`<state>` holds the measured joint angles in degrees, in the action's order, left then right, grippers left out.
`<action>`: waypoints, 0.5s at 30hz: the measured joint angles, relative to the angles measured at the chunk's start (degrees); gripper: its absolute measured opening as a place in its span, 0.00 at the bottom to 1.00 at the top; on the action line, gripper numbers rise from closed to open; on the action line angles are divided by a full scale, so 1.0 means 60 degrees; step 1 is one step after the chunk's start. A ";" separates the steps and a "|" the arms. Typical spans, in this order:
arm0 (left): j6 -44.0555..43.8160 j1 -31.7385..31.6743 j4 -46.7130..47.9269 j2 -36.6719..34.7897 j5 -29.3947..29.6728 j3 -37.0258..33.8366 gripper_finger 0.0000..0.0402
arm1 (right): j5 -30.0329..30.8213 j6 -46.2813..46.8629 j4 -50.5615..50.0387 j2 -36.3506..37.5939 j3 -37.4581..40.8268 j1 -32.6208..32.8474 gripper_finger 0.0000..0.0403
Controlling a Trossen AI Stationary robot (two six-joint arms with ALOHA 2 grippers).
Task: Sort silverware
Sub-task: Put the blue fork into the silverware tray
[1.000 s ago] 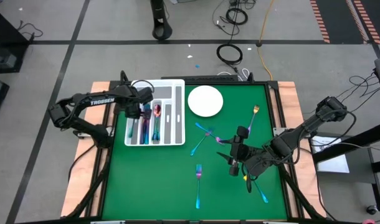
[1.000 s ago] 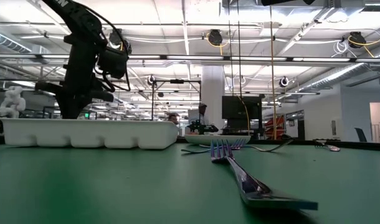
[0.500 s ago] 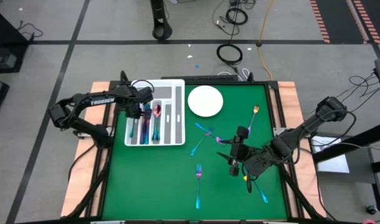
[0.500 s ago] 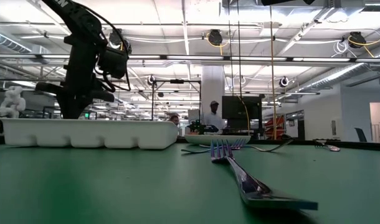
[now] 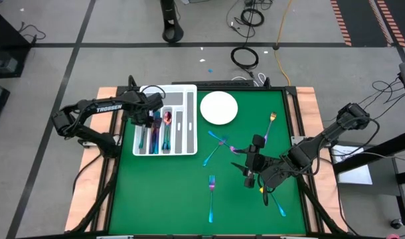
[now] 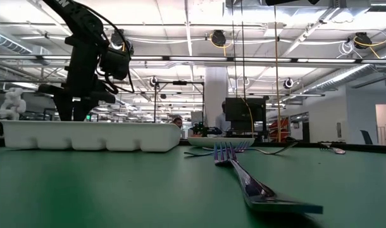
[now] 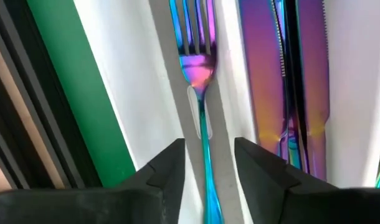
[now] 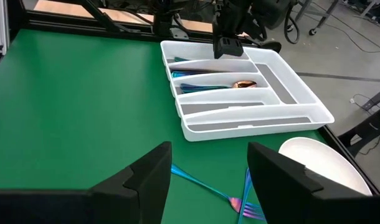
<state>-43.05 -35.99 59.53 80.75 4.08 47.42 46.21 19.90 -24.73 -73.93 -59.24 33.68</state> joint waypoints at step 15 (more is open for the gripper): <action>0.0558 0.0387 0.0903 0.0004 -0.0581 0.1202 0.38 | 0.0001 -0.0004 -0.0067 0.0000 0.0000 0.0001 0.49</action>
<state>-39.70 -33.66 64.95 80.77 0.59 54.63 46.21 19.88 -25.13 -73.93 -59.24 33.69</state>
